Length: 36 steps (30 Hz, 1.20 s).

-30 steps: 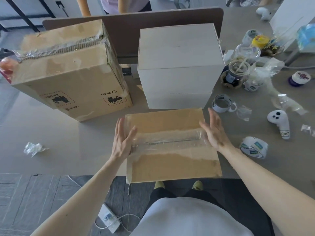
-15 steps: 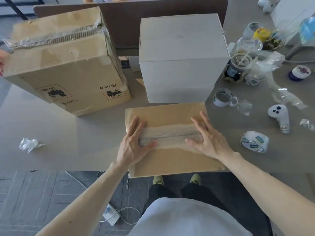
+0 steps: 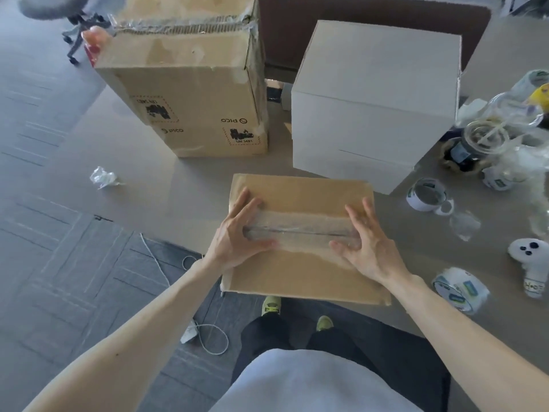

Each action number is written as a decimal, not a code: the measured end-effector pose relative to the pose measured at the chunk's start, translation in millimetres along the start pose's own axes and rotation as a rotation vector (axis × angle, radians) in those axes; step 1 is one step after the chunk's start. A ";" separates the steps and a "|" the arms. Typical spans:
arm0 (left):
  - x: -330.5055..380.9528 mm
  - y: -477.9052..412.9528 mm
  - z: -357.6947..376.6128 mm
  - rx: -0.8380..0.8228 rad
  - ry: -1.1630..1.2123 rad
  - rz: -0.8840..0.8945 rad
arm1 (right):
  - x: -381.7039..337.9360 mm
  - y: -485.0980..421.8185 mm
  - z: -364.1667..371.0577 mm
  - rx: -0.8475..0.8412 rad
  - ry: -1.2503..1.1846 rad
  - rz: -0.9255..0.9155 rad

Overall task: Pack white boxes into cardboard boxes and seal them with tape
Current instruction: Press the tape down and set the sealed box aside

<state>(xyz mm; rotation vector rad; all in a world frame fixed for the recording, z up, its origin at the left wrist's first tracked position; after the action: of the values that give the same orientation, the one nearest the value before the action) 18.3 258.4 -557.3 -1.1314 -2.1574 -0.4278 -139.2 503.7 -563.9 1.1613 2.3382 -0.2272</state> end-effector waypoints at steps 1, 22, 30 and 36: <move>-0.8 5.5 -6.1 0.033 -0.005 -0.006 | -5.1 -3.0 1.3 -0.012 -0.021 -0.024; -168.8 115.1 -243.0 0.534 -0.031 -0.403 | -320.2 -58.6 114.2 -0.241 -0.107 -0.492; -237.2 125.2 -315.8 0.645 -0.028 -0.495 | -424.9 -93.5 179.4 -0.297 -0.083 -0.616; -281.2 132.3 -374.2 0.767 -0.062 -0.560 | -507.6 -118.8 222.2 -0.359 -0.142 -0.727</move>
<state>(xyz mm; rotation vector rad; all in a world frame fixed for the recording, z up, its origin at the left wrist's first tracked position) 391.8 -42.7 -477.1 -0.1167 -2.3442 0.2121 104.8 -3.8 -500.6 0.0969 2.4409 -0.1222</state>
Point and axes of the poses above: each hand's wrist, its own y-axis away from the middle knuckle, its own z-axis out of the palm, x = y × z, the point moved 5 cm from there along -y, towards the middle knuckle, and after that the axes turned 12 degrees about x, right-handed, at the moved point
